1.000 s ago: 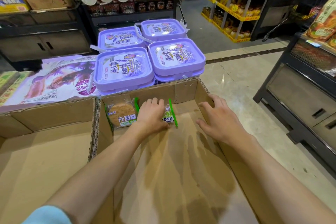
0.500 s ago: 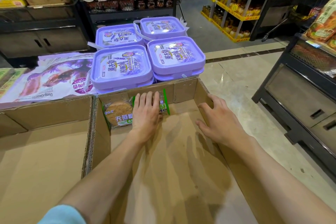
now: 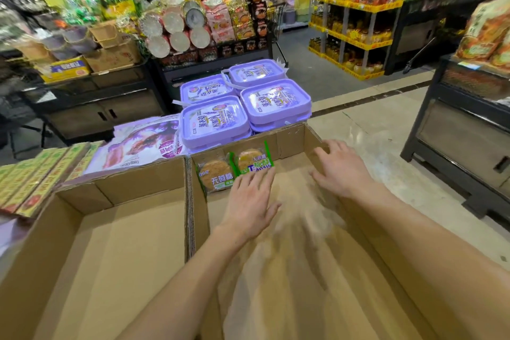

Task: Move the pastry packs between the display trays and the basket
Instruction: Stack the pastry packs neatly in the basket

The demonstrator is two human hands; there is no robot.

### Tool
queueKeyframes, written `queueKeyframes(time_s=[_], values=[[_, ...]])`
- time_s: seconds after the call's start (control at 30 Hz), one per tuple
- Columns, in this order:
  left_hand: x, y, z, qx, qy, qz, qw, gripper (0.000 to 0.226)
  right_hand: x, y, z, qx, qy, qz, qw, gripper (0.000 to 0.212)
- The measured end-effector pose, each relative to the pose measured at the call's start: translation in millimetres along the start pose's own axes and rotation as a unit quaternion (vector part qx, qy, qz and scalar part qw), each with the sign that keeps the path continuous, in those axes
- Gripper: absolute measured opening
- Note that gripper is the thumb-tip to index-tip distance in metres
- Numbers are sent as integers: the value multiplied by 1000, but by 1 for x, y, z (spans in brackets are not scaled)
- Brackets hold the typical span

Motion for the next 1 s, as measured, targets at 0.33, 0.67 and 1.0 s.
queueKeyframes(time_s=[0.33,0.67,1.0], values=[[156,-88,151,118,132,5,984,77,331,-14,-5,-94,122,77,985,59],[342,-68,377,294,316,-94,897,71,702,79,47,-146,400,36,904,85],[378,68,531,229,249,-236,911,73,788,224,167,-276,368,-16,888,59]])
Point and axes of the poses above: each hand's wrist, its own x-axis away from the middle knuckle, its own y-axis out of the palm, z = x × y, the point moved 7 cm from there along -x, towards the middle knuckle, and after that the axes turned 8 degrees about -z, right-handed, at the moved point
